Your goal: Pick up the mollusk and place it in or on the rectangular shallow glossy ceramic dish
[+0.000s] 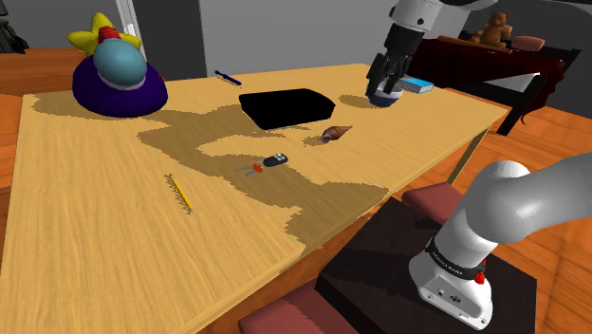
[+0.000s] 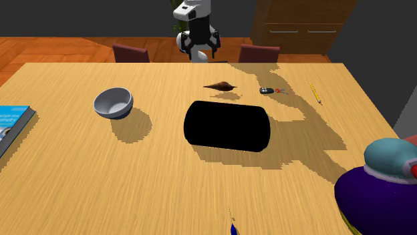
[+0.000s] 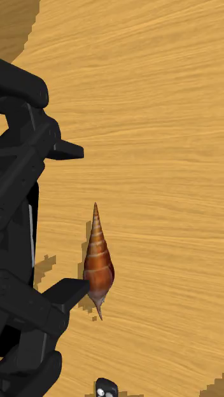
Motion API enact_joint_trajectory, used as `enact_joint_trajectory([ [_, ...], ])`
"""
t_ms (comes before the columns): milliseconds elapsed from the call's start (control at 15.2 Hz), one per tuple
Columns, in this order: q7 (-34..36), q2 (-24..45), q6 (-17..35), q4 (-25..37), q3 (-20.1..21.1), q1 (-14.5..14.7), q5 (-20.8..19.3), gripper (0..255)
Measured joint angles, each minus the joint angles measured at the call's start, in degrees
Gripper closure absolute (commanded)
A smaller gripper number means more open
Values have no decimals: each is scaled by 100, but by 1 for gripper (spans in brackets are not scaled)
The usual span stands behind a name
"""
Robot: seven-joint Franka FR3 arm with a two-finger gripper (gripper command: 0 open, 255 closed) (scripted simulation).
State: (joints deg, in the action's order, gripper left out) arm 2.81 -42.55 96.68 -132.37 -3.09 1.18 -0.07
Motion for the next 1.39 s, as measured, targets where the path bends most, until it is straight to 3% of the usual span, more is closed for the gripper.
enact_joint_trajectory([
  [66,0,0,0,0,0,0,0,0],
  [198,-613,144,202,-42,-167,265,-5,0],
  [660,-4414,883,1061,-198,-999,1763,84,0],
  [792,-5136,974,1252,-330,-1116,2023,109,0],
  [1386,-5415,1145,1861,-775,-1168,2144,151,0],
])
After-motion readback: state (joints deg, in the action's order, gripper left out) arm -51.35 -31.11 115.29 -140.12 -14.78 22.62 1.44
